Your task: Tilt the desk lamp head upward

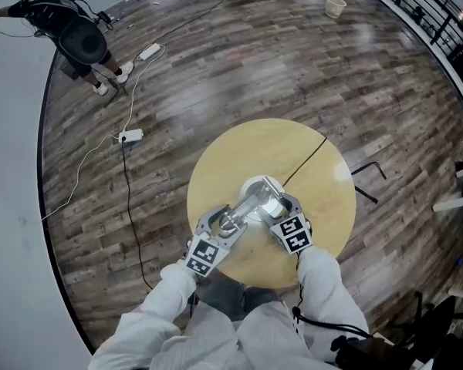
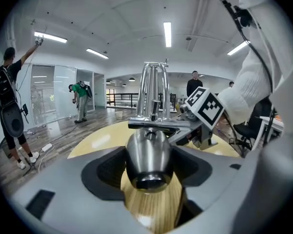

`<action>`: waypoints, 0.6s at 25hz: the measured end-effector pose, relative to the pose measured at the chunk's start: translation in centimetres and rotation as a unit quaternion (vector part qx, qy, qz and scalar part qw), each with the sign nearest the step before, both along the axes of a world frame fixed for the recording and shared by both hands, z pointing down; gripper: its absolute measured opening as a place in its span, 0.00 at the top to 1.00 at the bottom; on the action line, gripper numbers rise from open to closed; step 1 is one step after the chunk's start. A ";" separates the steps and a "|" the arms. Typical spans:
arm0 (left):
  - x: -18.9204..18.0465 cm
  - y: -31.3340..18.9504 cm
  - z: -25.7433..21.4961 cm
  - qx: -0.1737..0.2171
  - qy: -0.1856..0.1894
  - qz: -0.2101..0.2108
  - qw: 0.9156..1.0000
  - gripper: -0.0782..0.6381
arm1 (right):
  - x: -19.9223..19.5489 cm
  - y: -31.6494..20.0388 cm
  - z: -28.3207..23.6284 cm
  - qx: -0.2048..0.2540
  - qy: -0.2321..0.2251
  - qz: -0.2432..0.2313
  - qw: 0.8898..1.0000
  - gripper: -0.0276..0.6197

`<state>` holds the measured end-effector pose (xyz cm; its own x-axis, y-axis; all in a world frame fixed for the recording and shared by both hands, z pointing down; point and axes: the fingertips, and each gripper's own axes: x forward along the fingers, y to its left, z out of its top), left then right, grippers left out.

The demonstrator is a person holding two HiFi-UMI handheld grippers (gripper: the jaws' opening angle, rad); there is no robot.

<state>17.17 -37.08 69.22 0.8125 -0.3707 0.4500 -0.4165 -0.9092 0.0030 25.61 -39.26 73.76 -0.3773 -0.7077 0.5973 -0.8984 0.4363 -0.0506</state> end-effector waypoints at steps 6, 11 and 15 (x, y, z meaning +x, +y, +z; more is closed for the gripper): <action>-0.4 0.1 -0.3 0.000 -0.002 0.000 1.000 0.48 | 0.1 -0.2 0.1 -0.003 0.000 0.000 1.000 0.55; -1.3 0.5 -1.1 0.003 -0.006 -0.001 1.000 0.49 | 0.3 -0.2 0.2 0.000 -0.003 0.002 1.000 0.55; -2.5 1.3 -2.6 0.009 -0.004 -0.001 1.000 0.49 | 0.2 0.2 0.2 -0.002 -0.003 0.006 1.000 0.55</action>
